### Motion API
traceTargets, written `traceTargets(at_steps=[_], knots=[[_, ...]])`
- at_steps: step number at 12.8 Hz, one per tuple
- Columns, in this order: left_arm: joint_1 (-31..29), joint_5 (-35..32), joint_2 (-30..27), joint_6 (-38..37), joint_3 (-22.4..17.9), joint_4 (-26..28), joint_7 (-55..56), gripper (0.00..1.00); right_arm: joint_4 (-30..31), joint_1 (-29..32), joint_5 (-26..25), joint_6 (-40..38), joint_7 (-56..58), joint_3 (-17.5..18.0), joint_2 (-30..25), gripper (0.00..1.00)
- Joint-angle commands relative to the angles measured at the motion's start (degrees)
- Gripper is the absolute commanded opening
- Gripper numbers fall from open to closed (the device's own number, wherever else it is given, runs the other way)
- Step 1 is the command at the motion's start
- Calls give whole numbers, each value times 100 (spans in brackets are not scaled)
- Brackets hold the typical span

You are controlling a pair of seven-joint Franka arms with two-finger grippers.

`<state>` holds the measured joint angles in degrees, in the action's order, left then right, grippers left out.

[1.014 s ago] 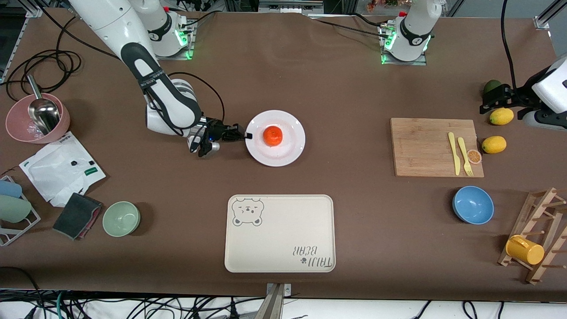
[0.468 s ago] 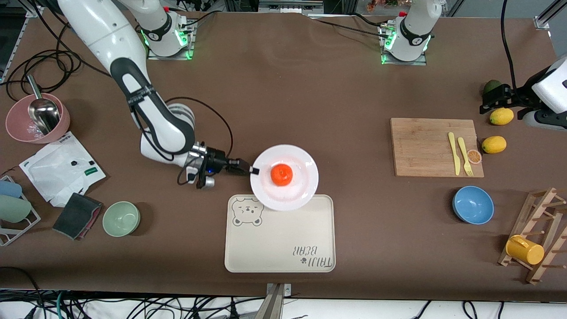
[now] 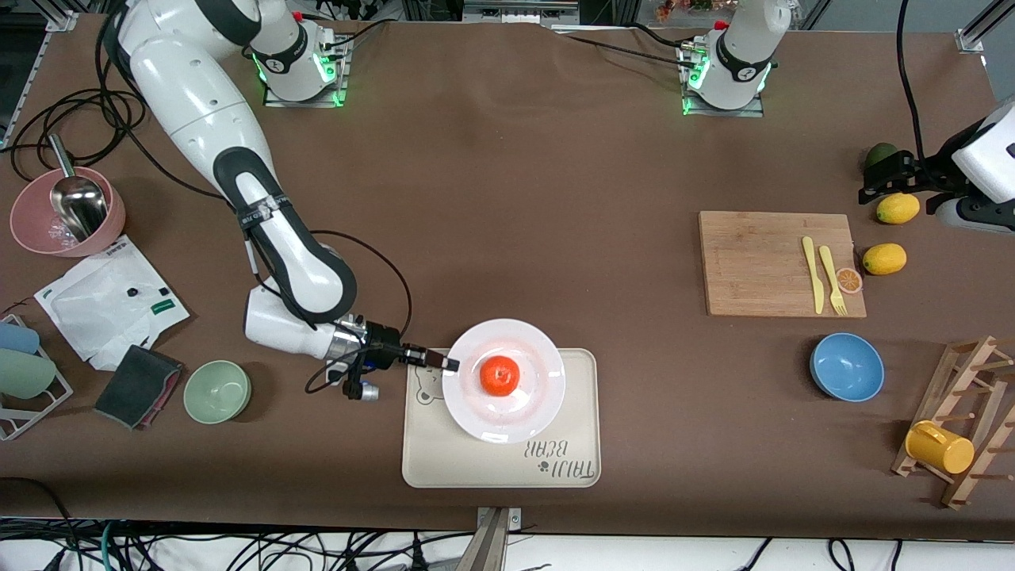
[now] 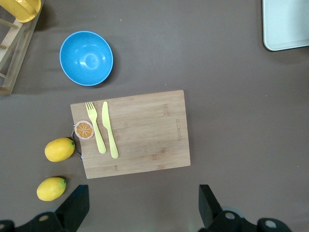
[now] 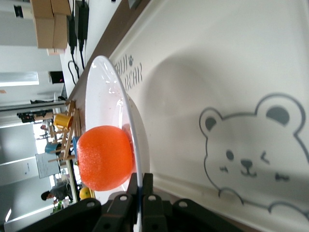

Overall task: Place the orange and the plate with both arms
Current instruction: 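Slide the plate with the right gripper onto the bear tray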

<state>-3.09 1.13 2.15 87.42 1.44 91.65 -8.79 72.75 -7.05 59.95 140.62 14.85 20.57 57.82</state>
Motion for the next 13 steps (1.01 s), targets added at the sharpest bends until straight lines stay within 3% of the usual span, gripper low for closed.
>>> traceTargets(at_steps=[1,8,10,13], knots=[[-25,-131,-40,-23,41,19,44,100,-1007,-148,-186,-17,-237,-18,747,0],[-25,-131,-40,-23,41,19,44,100,-1079,-192,-274,9,-202,-26,906,1],[-25,-131,-40,-23,41,19,44,100,-1009,-183,-291,1,-202,-61,845,16],[-25,-131,-40,-23,41,19,44,100,-771,-130,-563,1,-193,-88,740,24]])
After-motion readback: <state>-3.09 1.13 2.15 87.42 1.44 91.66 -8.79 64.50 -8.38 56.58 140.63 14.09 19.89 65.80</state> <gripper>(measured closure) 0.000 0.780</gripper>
